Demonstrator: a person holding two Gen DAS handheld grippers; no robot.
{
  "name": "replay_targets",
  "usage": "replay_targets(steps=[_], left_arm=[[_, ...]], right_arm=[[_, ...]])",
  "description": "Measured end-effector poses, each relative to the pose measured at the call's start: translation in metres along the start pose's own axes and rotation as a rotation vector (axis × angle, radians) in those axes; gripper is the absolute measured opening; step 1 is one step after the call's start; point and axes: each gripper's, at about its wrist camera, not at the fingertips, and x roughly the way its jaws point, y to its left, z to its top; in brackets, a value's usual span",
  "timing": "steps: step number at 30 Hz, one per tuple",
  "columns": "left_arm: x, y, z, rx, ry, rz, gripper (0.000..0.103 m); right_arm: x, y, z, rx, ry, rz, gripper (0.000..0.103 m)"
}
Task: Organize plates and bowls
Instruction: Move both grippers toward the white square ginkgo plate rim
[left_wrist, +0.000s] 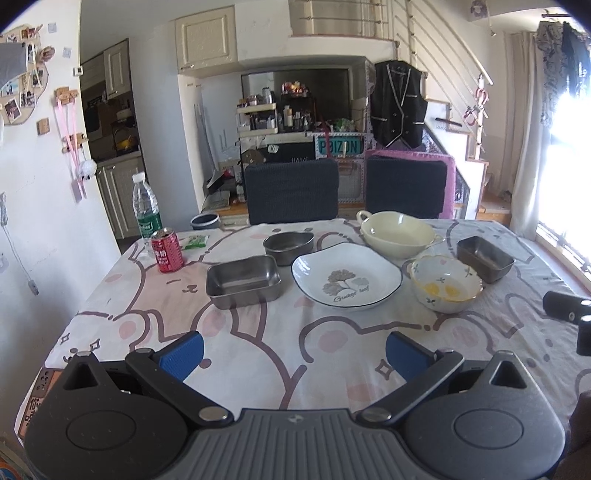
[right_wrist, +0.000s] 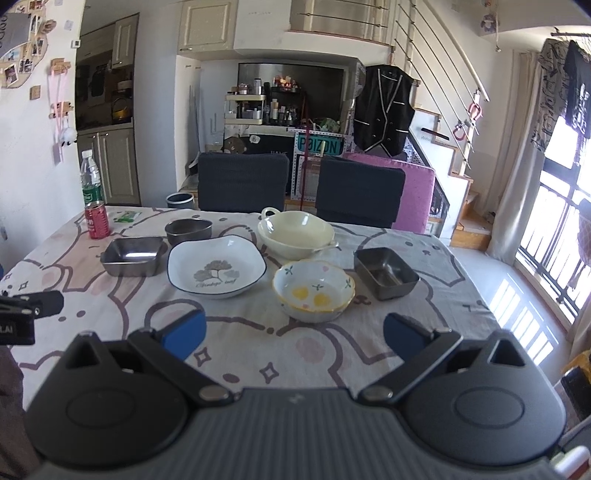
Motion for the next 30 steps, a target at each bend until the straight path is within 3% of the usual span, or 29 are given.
replay_targets(steps=[12, 16, 23, 30], left_arm=[[0.062, 0.010, 0.020, -0.064, 0.103, 0.039, 0.103], [0.084, 0.015, 0.032, -0.091, 0.143, -0.003, 0.103], [0.122, 0.021, 0.057, -0.118, 0.137, 0.057, 0.103], [0.166, 0.028, 0.079, -0.164, 0.165, 0.038, 0.103]], right_arm=[[0.058, 0.002, 0.034, -0.067, 0.015, 0.016, 0.103], [0.078, 0.005, 0.044, -0.091, 0.035, 0.053, 0.103], [0.119, 0.007, 0.064, -0.126, 0.065, 0.130, 0.103], [0.164, 0.007, 0.085, -0.131, 0.068, 0.173, 0.103]])
